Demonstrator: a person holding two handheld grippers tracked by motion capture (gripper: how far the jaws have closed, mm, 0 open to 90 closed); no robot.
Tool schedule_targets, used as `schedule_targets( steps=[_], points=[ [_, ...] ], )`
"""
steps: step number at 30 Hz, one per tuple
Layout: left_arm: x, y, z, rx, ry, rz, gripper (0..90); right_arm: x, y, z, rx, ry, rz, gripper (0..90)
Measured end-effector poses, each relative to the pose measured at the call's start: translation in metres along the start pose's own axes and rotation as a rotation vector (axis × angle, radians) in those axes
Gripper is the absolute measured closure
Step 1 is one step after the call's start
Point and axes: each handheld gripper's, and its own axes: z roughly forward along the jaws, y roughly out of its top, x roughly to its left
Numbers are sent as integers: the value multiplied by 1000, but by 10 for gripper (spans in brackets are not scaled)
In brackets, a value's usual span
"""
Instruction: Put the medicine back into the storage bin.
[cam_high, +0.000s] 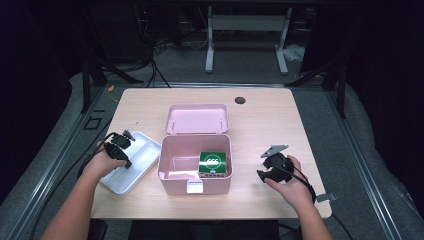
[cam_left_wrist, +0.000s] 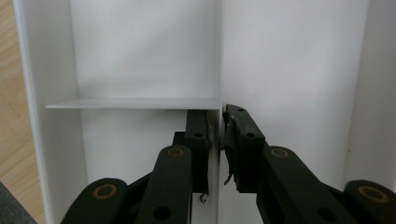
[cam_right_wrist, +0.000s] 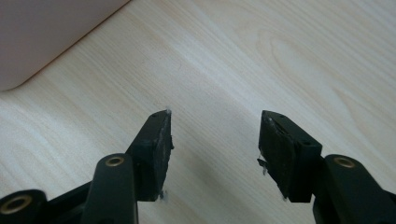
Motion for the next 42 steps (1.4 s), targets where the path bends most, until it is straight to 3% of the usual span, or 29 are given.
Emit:
schedule_targets(
  steps=[4,13,20,34,42],
  points=[
    [0,2,0,12,1,11,880,-2,-8,4,-15,-5,44,444],
    [-2,3,0,19,13,11,887,-8,-18,7,-55,11,133,425],
    [4,2,0,14,-28,-2,890,-4,-18,13,-33,18,115,416],
    [4,6,0,43,-25,-1,894,-5,-19,14,-38,16,131,415],
    [6,8,-4,56,-53,-3,895,-7,-20,15,-38,27,140,413]
  ],
)
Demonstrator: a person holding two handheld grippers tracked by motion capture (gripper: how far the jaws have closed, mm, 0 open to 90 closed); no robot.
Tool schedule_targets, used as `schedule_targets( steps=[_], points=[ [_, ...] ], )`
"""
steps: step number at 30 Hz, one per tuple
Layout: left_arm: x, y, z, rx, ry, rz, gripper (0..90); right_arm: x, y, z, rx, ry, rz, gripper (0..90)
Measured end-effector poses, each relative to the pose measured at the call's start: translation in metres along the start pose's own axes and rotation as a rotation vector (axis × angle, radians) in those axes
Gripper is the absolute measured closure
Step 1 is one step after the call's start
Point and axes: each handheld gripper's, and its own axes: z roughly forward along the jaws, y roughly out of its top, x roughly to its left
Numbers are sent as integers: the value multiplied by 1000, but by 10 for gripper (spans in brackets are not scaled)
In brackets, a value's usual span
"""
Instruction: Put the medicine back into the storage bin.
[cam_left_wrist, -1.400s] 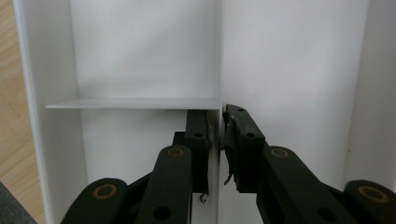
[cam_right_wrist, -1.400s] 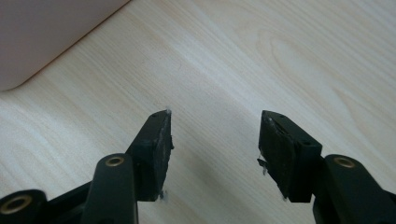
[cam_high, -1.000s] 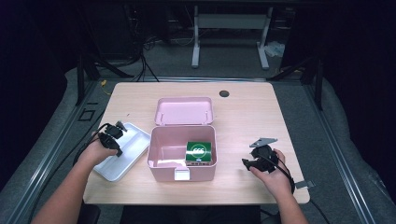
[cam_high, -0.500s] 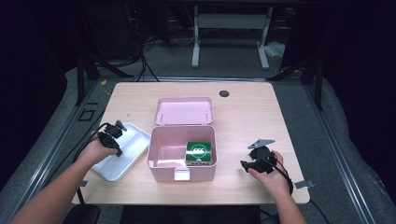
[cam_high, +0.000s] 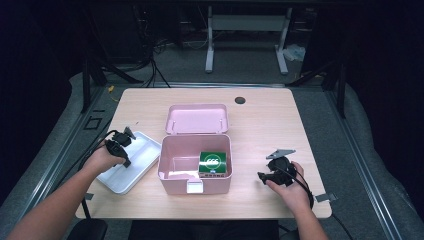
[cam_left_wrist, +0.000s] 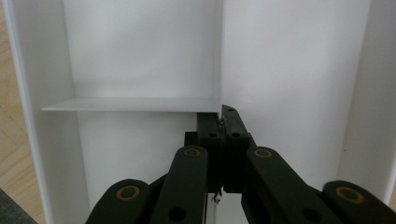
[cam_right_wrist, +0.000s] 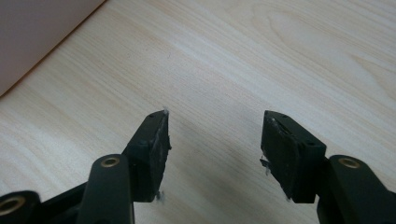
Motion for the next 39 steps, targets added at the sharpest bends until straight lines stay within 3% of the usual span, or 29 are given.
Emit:
schedule_targets(
  steps=[14,28,31,35,38,39],
  points=[
    [4,-3,-34,-25,8,7,895,0,0,0,-1,-3,1,411],
    [8,-17,-74,-46,27,13,894,0,0,0,-3,-5,-3,409],
    [7,-19,-81,-51,32,38,895,0,0,0,-2,-4,-3,409],
    [1,-21,-98,-53,42,142,894,1,0,1,1,-7,-3,407],
    [-2,-21,-106,-61,42,164,894,1,0,1,2,-8,-3,405],
    [-6,-22,-115,-67,40,190,894,1,0,1,3,-4,-5,405]
  ],
)
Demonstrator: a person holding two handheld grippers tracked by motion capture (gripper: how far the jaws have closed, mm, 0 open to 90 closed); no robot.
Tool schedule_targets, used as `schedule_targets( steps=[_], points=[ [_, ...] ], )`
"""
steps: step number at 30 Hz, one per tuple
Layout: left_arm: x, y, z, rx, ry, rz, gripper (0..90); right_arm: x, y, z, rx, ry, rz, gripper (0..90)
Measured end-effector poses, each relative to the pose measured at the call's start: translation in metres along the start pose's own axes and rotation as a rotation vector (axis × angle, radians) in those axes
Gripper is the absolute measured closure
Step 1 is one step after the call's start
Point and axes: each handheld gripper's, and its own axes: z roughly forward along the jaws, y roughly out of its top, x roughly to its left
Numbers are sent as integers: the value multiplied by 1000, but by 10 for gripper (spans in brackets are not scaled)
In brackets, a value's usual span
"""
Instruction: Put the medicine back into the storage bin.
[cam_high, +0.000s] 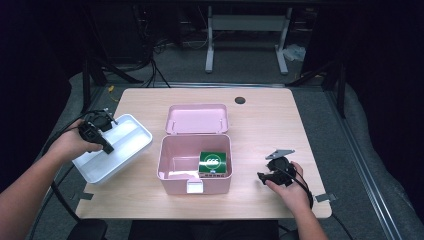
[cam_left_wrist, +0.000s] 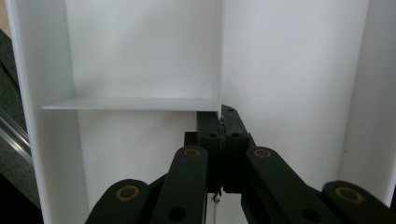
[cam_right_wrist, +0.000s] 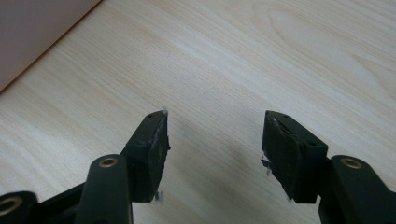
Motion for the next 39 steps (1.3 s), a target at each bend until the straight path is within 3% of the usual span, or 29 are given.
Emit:
schedule_targets(
  steps=[8,17,34,39],
  points=[
    [-16,8,-29,-14,8,59,894,0,0,0,-3,-3,0,405],
    [-35,27,-49,-10,26,150,895,1,0,0,-7,-4,-7,405],
    [-82,81,-43,-24,-14,323,894,0,0,-1,-10,-9,-5,405],
    [-98,97,-44,-28,-20,396,895,0,0,-2,-15,-15,-2,405]
  ],
)
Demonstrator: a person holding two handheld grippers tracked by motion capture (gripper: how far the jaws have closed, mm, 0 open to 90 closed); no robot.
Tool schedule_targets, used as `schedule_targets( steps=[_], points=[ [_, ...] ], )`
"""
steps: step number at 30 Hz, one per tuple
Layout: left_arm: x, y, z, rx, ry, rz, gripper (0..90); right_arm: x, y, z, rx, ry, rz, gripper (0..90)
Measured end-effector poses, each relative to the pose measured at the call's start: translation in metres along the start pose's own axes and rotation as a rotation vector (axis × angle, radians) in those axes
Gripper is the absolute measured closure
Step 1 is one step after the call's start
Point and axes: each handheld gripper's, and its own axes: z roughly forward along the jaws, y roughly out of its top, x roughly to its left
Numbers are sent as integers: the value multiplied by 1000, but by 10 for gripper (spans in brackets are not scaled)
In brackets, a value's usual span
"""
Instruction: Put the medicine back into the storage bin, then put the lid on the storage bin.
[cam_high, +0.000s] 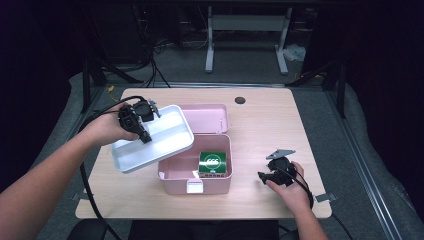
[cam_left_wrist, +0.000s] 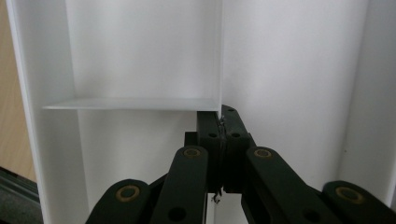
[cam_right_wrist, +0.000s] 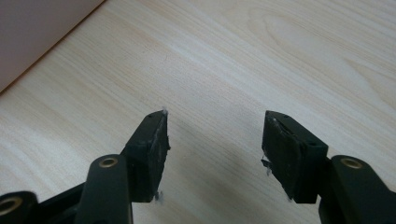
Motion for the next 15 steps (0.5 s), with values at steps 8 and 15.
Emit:
schedule_targets(
  steps=[8,15],
  points=[
    [-12,31,6,19,-20,143,895,-2,0,0,-3,8,1,405],
    [-29,63,20,21,-43,243,894,-1,-1,0,-3,10,-3,405]
  ],
)
